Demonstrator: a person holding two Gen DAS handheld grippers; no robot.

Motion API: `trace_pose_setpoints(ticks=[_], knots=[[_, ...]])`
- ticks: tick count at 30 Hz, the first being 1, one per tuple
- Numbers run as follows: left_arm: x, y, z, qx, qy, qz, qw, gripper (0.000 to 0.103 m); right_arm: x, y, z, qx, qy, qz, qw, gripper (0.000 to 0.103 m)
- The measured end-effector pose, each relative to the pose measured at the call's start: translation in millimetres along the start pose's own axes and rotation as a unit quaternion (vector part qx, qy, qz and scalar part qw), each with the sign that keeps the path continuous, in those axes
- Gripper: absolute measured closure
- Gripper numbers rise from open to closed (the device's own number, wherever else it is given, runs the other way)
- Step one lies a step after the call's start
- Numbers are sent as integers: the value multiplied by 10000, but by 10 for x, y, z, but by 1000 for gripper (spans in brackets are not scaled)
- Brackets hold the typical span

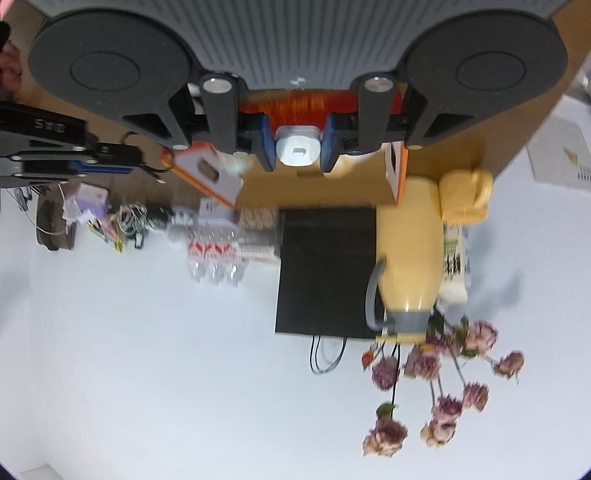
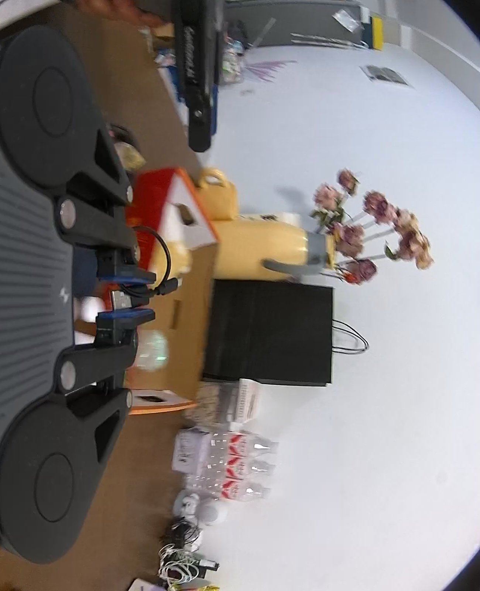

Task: Organize objects
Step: 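Lower the cap and cable into the box and open both tools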

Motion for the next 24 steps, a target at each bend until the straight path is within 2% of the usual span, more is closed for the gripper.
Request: trace_pose_setpoints(ticks=[8,13,16,19,21,24], knots=[[-730,-380,-94,148,-156,219,9995,76,-1000,-397,42,-288,140,118,9994,91],[-1308,-514,-157,514,-552,240,9969,76,-1614,-531,154,-483,337,34,9983,91],[-1613,-512,-149,470,-663,61,9967,76,-1883,-458,205,-589,443,-115,9972,91],[-1874,-406,-153,370,-765,-232,9961,76,-2096,-302,235,-531,501,-492,9961,91],[-1993,-312,-186,377,-808,-486,9948,76,-2178,-244,262,-555,533,-671,9948,91],[-2054,-234,-248,415,-889,-660,9930,76,-2205,-192,301,-577,553,-793,9936,90]])
Point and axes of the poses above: each gripper's, at about its wrist camera, not at the fingertips, and x roughly against the way its jaws point, z to its right, y to its underside, the point moved 1 cm from there along -x, roughly the way its jaws point, and after that the axes turned 3 degrees about y, right-handed, at the moved point
